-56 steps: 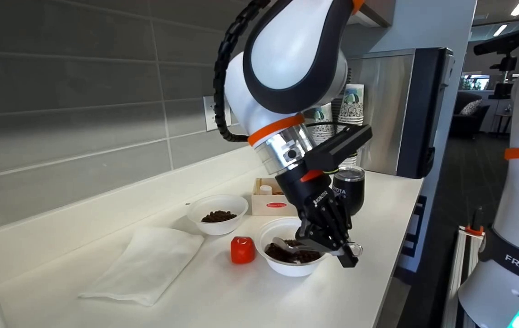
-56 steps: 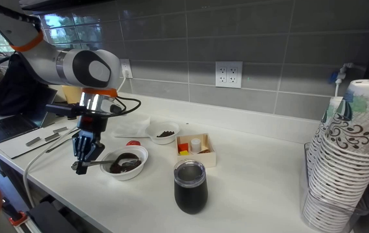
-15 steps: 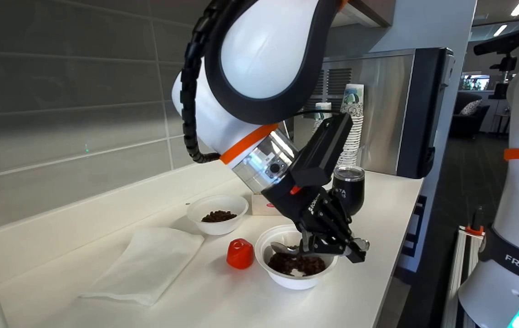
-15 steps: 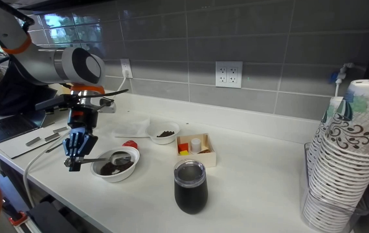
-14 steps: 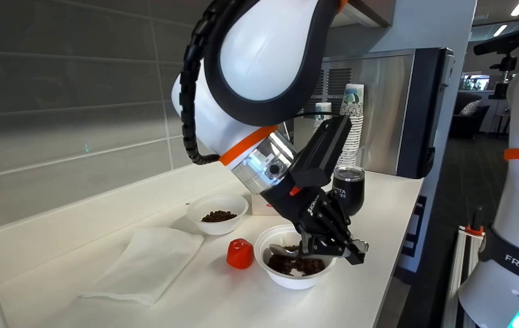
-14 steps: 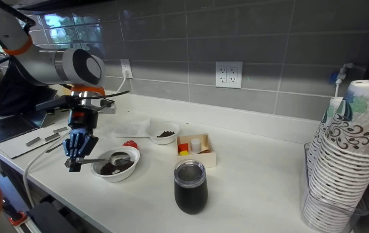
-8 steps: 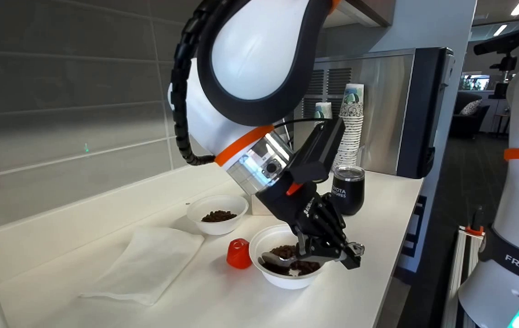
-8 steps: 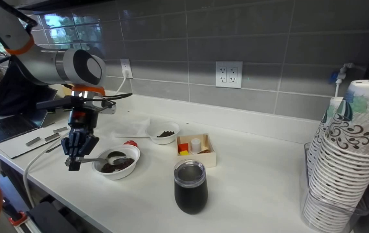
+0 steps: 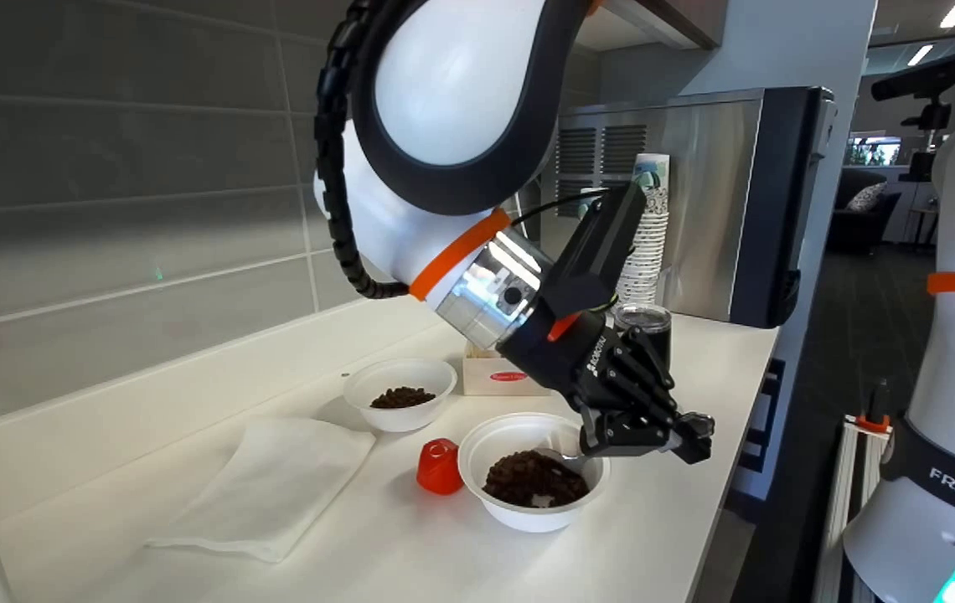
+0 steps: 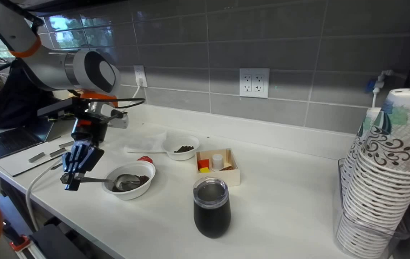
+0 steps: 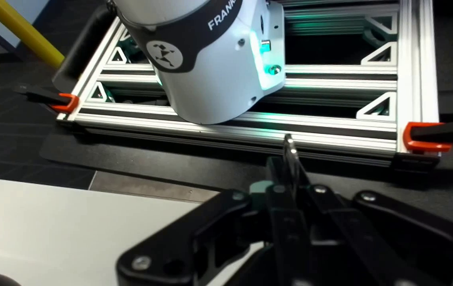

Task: Use the silver spoon to stir the contents in the white bowl.

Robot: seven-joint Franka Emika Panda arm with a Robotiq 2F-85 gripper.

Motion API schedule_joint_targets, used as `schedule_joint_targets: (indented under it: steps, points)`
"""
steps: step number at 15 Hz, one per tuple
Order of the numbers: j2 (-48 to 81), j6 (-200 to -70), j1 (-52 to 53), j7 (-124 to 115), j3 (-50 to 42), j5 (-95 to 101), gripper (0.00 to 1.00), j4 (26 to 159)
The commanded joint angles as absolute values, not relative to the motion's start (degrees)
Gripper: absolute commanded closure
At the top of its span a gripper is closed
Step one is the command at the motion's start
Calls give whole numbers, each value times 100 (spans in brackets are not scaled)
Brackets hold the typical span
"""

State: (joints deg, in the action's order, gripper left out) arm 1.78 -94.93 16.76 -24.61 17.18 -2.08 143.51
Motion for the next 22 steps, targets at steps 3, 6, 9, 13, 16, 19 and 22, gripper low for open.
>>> schedule_joint_targets:
  steps: [3,6,9,13,16,19,22]
  points:
    - [621,-9381,1781,-3373,1712,323,99,14206]
    - [846,-9411,1833,-3878,1669,537,99,14159]
    - [1014,-9412,1877,-4443,1619,755,99,14063]
    - [1127,-9540,1958,-4945,1603,1049,99,13901]
    - [1261,-9765,1995,-5116,1587,1183,99,13779]
    - [1428,-10073,1983,-5052,1566,1147,99,13732]
    - [1533,-10299,2000,-5080,1513,1158,99,13717]
